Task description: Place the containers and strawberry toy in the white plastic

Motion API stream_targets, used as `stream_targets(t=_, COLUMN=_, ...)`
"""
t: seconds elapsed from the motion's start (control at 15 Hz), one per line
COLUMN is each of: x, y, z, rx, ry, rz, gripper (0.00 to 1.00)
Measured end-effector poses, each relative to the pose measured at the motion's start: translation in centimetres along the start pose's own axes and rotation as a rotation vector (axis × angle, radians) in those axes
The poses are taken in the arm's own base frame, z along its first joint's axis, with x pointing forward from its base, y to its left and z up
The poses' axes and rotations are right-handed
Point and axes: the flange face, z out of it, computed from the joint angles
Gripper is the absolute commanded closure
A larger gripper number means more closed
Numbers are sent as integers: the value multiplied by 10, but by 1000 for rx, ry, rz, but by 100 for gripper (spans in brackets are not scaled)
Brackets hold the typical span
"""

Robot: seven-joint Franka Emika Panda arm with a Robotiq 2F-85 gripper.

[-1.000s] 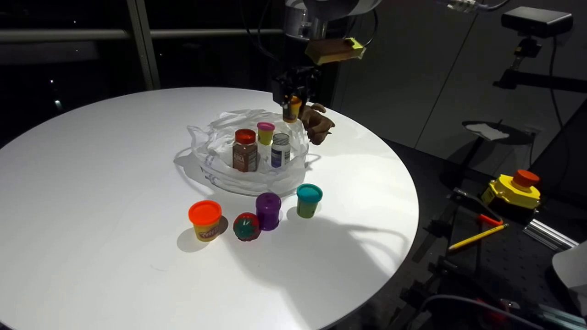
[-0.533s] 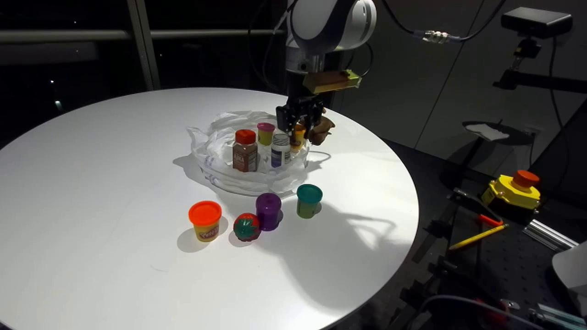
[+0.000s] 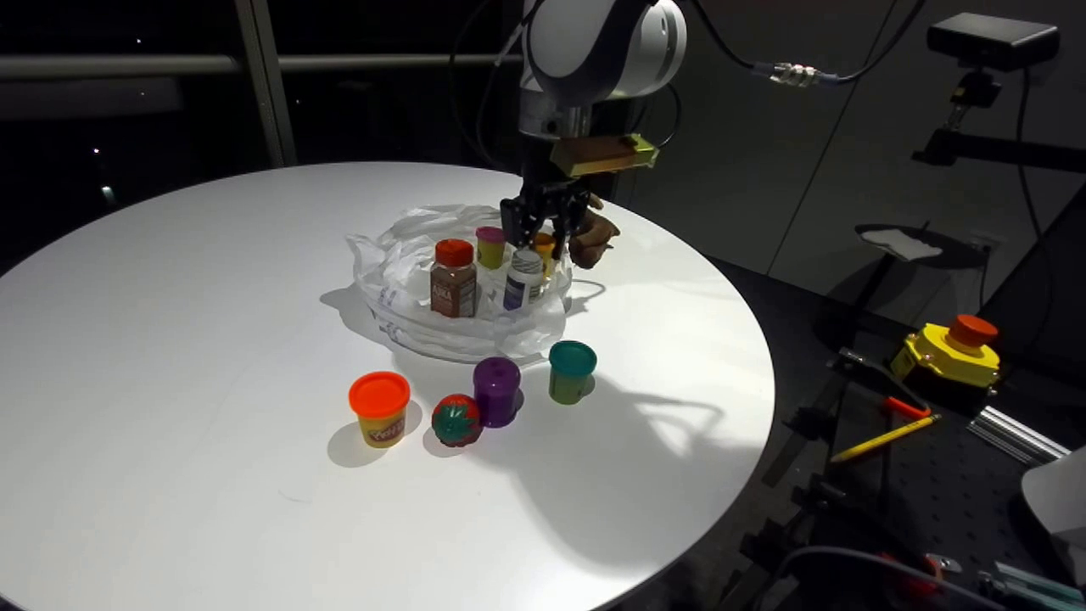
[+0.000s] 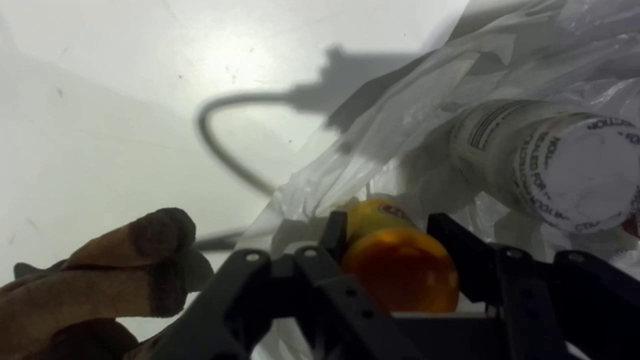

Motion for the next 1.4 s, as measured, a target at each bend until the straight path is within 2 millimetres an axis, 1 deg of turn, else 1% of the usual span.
stream_targets(t=0.07, x=1, y=-1, z=-1, rx=1, ry=5, rz=-1, gripper=38)
stream_targets(t=0.13, x=1, y=-1, z=-1, rx=3, ry=10, rz=-1, gripper=27)
stream_targets(t=0.2, x=2, y=-1, z=-2, rx=3, ry=14, rz=-1, gripper=21)
stream_targets(t=0.27, x=2, y=-2, z=-2, rx=5, ry=21, rz=-2, gripper=12)
stream_targets(t=0.4, x=4, y=-3, z=-4, rx=9, ry=39, rz=-3, gripper=1)
stream_targets(t=0.53, x=6, y=-5, z=-8, rx=13, ry=57, rz=-5, gripper=0)
stream_targets(t=0.67, x=9, y=-9, z=-17, rx=19, ry=83, rz=-9, gripper=0)
stream_targets(t=0.8, x=10, y=-17, z=-33, rx=27, ry=109, rz=-17, gripper=0)
stream_targets(t=0.93, x=7, y=-32, z=-57, rx=36, ry=129, rz=-21, gripper=0)
stream_targets(t=1.07, x=-2, y=-49, z=-85, rx=38, ry=116, rz=-19, gripper=0)
stream_targets(t=1.2, x=-15, y=-64, z=-112, rx=41, ry=117, rz=1, gripper=0)
stream_targets(t=1.33, x=-34, y=-74, z=-131, rx=36, ry=109, rz=23, gripper=0)
stream_targets(t=1.4, x=-45, y=-77, z=-135, rx=31, ry=95, rz=35, gripper=0)
